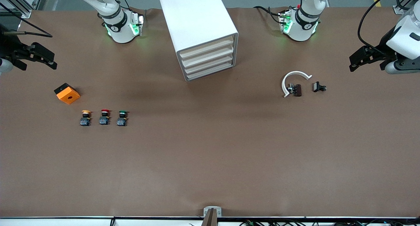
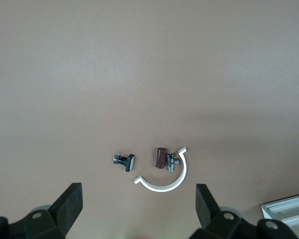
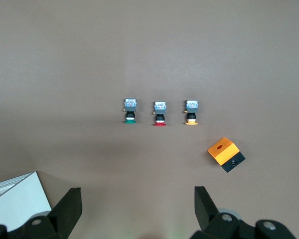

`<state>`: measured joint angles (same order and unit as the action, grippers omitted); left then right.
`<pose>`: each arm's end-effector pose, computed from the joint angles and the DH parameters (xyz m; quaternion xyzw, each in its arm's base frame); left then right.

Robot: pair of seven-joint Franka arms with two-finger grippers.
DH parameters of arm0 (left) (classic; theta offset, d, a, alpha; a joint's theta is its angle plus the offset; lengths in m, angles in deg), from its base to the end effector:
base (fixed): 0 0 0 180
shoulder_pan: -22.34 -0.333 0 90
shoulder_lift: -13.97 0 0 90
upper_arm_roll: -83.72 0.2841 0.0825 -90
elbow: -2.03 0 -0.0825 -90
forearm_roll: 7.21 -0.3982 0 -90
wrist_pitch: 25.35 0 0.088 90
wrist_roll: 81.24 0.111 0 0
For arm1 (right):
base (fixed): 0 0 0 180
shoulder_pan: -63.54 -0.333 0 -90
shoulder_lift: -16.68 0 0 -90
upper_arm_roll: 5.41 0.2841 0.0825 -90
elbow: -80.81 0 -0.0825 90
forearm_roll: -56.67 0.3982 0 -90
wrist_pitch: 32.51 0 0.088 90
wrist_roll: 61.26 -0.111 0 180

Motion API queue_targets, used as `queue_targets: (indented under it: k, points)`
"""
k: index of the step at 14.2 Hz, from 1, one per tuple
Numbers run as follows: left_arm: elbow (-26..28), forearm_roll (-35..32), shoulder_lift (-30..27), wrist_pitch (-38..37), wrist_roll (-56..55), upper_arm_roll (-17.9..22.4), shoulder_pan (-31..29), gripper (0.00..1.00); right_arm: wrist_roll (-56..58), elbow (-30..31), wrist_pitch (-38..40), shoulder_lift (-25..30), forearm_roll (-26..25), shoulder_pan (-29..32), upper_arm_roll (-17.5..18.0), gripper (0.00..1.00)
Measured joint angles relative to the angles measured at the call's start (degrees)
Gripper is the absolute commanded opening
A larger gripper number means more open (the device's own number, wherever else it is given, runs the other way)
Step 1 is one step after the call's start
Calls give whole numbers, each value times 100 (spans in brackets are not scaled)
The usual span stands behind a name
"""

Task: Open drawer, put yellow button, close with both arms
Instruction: 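Reach the right gripper toward the yellow button while the left gripper approaches the cabinet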

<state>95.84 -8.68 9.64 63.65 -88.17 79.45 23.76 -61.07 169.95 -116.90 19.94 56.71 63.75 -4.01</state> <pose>0.5428 -0.0526 0.5968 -0.9998 -0.0111 0.0025 0.0160 0.5424 0.0117 0.6190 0.9998 0.0120 -0.0130 0.0005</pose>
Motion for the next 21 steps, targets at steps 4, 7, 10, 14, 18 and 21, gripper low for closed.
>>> queue_targets:
  k: [4,7,10,14,18,21]
  points:
    - [-16,0,5,-56,0,0,-4,100,0,0,0,0,0,0,0,100]
    - [-25,0,31,-70,0,3,-7,100,2,0,0,0,0,-2,1,100]
    - [-41,0,299,-77,-67,3,0,100,5,0,0,-18,0,-2,1,100]
    - [-46,2,1054,-76,-1897,-139,182,100,10,2,-90,-271,-8,6,-5,100]
    - [-56,20,1896,-74,-3606,-363,544,100,49,2,-353,-586,-18,48,-46,100]
    - [-76,367,2496,-67,-5043,-388,846,100,56,4,-529,-848,-38,99,-60,100]
